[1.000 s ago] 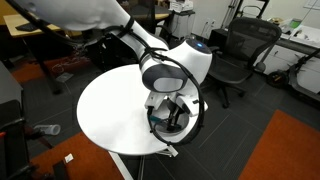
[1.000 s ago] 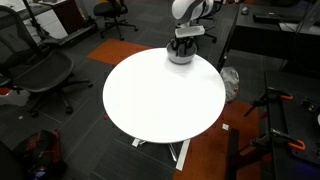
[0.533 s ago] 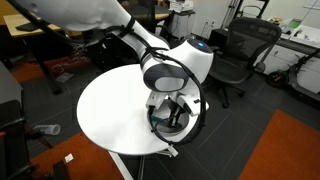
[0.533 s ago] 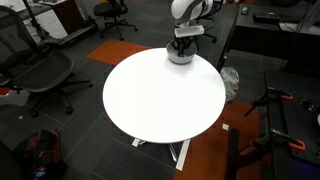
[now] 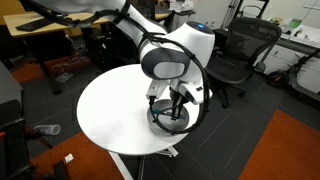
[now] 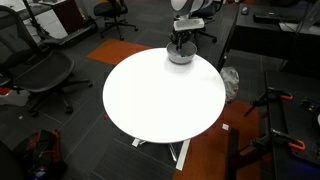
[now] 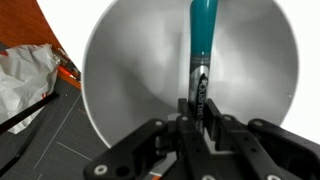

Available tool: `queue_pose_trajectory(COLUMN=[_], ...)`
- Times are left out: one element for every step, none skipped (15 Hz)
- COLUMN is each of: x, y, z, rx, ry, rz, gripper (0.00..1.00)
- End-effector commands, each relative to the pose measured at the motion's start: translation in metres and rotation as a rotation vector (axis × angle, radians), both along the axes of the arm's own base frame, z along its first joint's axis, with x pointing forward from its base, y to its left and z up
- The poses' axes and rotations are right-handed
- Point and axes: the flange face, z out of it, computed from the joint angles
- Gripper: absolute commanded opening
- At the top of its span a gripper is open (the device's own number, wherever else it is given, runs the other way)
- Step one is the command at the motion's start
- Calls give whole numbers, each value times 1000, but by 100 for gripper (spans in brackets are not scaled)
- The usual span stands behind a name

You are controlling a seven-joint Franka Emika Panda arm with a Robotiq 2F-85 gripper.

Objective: Put the marker on the table

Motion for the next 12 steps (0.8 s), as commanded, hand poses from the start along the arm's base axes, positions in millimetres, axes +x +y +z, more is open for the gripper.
queue_pose_trajectory(x=[-18, -21, -24, -28, -33, -37, -44, -50, -56, -63, -71, -78], y=[13, 16, 19, 22, 26, 31, 36, 43, 49, 55, 63, 69], z=[39, 48, 56, 64, 72, 78, 84, 89, 93, 96, 98, 99], rx=[-32, -44, -45, -59, -64, -73, -81, -83, -93, -90, -92, -91], ry=[-32, -45, -59, -72, -84, -95, -101, -108, -110, -113, -118, -118], rz=[20, 23, 34, 38, 53, 63, 78, 100, 111, 134, 151, 174], gripper=[5, 5, 5, 5, 5, 5, 5, 5, 5, 5, 5, 5])
